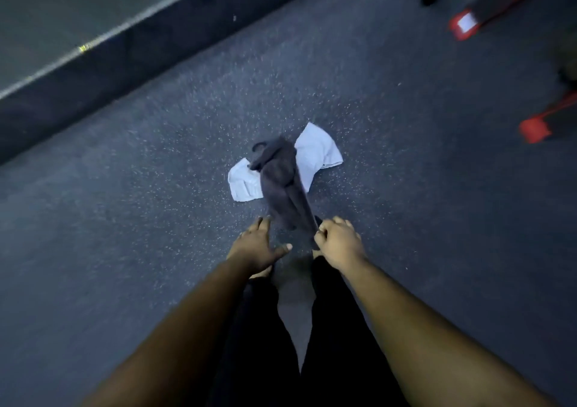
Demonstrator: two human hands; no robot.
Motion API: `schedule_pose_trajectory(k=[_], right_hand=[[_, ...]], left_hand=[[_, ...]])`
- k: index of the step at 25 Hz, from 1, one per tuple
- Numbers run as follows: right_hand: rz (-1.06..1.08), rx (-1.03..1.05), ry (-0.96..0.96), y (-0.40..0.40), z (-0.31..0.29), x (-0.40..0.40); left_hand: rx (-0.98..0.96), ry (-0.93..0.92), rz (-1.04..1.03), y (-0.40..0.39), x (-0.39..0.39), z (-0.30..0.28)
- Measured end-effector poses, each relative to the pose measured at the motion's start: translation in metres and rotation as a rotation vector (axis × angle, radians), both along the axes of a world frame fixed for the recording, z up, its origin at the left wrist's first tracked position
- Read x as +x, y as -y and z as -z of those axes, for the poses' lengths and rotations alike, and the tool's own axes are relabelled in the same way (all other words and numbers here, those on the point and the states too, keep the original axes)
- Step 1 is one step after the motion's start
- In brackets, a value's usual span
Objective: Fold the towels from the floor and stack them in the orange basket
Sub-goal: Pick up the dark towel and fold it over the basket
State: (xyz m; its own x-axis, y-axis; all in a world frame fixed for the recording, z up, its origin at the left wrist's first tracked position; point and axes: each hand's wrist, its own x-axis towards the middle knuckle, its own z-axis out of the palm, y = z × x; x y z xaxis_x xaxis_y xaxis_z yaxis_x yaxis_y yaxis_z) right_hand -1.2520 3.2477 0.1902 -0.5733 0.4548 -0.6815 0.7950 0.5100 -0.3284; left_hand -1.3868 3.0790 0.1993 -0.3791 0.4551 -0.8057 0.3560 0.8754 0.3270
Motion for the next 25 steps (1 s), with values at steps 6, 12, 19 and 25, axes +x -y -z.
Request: schedule_pose_trajectory(k=[6,12,19,25], right_hand=[[0.345,0.068,-0.121,0.055,-0.164,0.089],[0.737,0.201,-0.120,0.135,-0.250,0.206],[1.147,0.350,-0.168,0.266,-0.308,0.368],[1.425,0.494,-0.203,0.412,-0.330,0.515]], left_hand=[[0.228,-0.001,0.284,0.000,0.026,-0.148],[0.247,0.028,0.757,-0.001,0.087,-0.212],[0.343,0.019,1.263,0.017,0.255,-0.264],[0.444,0.047,1.498,0.095,0.431,-0.282]])
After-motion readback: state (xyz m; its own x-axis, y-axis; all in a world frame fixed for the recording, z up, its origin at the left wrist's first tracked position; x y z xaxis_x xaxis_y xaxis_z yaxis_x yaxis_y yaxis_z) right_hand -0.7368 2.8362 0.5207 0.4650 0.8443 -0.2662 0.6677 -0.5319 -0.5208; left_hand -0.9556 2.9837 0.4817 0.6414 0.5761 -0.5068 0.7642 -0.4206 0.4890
